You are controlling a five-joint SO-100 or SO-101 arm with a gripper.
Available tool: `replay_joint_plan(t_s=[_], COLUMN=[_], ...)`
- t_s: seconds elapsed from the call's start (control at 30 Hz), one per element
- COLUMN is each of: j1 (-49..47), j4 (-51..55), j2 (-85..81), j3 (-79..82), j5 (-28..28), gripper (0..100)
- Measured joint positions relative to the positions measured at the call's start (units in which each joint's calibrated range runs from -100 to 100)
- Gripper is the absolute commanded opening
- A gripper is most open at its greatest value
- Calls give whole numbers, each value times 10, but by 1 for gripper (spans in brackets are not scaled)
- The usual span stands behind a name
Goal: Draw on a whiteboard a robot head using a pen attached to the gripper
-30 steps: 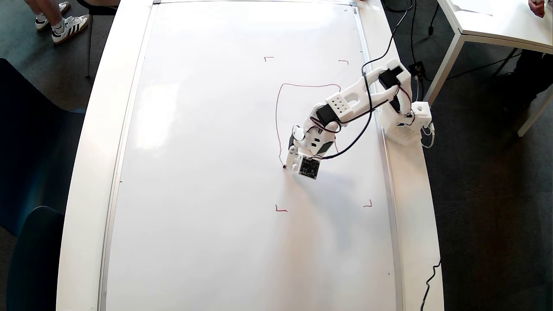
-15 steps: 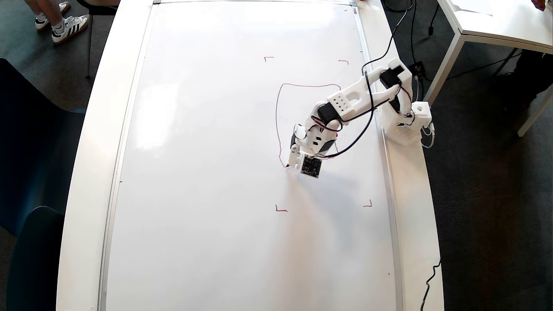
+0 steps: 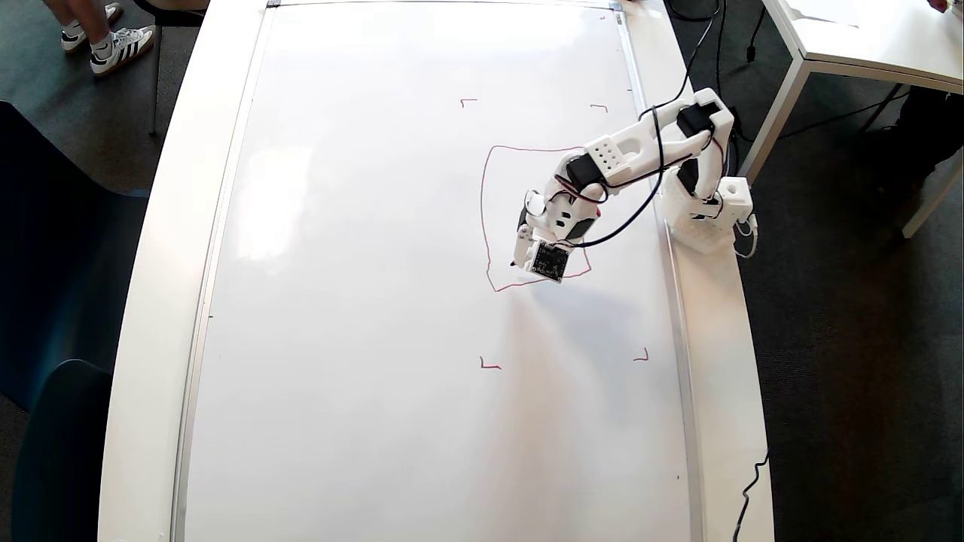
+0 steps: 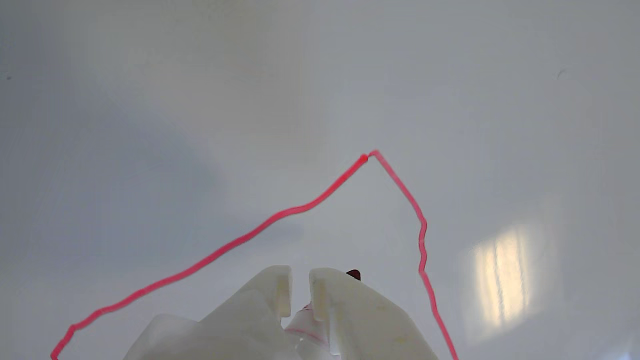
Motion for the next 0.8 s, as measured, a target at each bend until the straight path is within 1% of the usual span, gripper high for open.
replay_joint_plan(t_s=[0.27,0.47,0.67,0.8], j1=[0,20,20,23], j4=[0,0,0,48], j2=[-56,-58,-58,-58], j3=[62,68,68,58], j5=[0,0,0,0], gripper=[1,1,1,1])
